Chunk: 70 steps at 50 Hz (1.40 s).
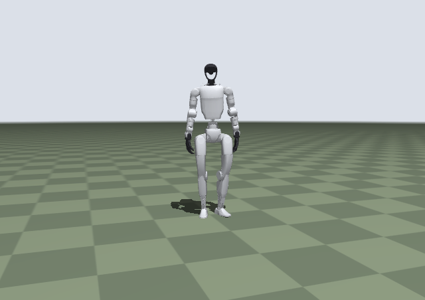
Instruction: In place motions
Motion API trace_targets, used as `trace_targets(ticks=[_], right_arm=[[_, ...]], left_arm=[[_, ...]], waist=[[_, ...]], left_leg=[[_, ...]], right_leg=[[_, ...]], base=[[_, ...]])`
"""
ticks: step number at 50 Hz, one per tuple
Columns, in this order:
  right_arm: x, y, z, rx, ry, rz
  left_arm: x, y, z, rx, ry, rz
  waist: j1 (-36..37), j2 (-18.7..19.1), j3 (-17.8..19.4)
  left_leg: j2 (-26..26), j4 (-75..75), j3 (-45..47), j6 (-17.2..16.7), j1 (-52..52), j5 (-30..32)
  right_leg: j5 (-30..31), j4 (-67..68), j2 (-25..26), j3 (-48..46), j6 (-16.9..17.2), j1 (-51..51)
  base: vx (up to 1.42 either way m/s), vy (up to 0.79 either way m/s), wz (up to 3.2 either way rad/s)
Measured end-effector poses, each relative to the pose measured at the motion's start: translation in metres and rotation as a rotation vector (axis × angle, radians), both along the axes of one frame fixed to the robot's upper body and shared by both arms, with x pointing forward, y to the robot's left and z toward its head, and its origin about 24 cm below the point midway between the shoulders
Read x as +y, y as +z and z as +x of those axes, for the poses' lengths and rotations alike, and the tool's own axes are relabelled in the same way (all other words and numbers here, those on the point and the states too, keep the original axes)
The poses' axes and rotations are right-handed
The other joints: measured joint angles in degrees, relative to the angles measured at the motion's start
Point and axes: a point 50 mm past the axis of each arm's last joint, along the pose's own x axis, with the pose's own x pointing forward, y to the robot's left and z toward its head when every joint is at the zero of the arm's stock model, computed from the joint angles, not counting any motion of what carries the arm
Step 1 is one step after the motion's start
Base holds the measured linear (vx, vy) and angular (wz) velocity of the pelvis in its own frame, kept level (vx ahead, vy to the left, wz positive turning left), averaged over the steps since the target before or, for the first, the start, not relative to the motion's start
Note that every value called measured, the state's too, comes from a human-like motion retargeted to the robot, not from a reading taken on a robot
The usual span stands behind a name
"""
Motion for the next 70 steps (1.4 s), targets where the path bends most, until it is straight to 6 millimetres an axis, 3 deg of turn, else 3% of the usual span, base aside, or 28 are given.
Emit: trace_targets(ticks=[10,20,30,37,50,70], right_arm=[[0.007,-0.002,0.010,-0.040,-0.043,0.024],[0.003,0.000,0.000,0.001,-0.027,0.004],[-0.001,0.001,-0.010,0.039,-0.022,-0.021],[0.002,0.000,-0.007,0.030,-0.031,-0.008],[0.009,-0.002,0.004,-0.012,-0.014,0.022],[0.004,0.000,-0.005,0.025,-0.015,0.000]], left_arm=[[-0.005,-0.002,0.012,-0.036,0.034,-0.024],[-0.012,0.000,0.008,0.021,0.024,-0.043],[-0.004,0.000,0.019,0.012,-0.061,-0.026],[-0.003,0.000,0.024,0.010,-0.089,-0.028],[-0.008,0.000,0.018,0.019,-0.069,-0.045],[-0.013,-0.002,0.021,-0.021,0.017,0.003]], waist=[[-0.3,-0.1,-0.6],[-0.2,-0.1,-0.6],[2.1,-0.2,-0.5],[0.9,-0.2,-0.4],[0.3,-0.2,-0.9],[0.0,-0.5,-1.4]], left_leg=[[0.0,0.0,0.0,0.0,-0.2,0.5],[-0.1,0.0,-0.1,0.0,-0.4,0.9],[0.0,-0.2,2.1,0.0,-0.3,1.0],[-0.3,-0.3,0.6,0.2,-0.5,1.3],[-0.3,-0.7,0.7,0.2,-0.5,1.5],[-0.4,-0.9,0.7,0.2,-0.4,1.4]], right_leg=[[0.0,0.1,0.2,0.1,-0.2,-0.2],[0.0,0.4,0.0,-0.2,-0.2,-0.4],[0.2,0.3,0.4,1.7,-0.5,-0.7],[0.5,0.4,-0.1,0.4,-0.2,-0.9],[0.7,0.5,0.1,0.6,-0.2,-1.4],[0.6,0.6,0.3,0.8,-0.4,-1.7]], base=[[0.00,0.00,0.00],[0.00,0.00,0.00],[0.00,0.01,-0.15],[0.00,0.01,0.09],[0.00,0.00,0.00],[0.00,0.00,0.00]])
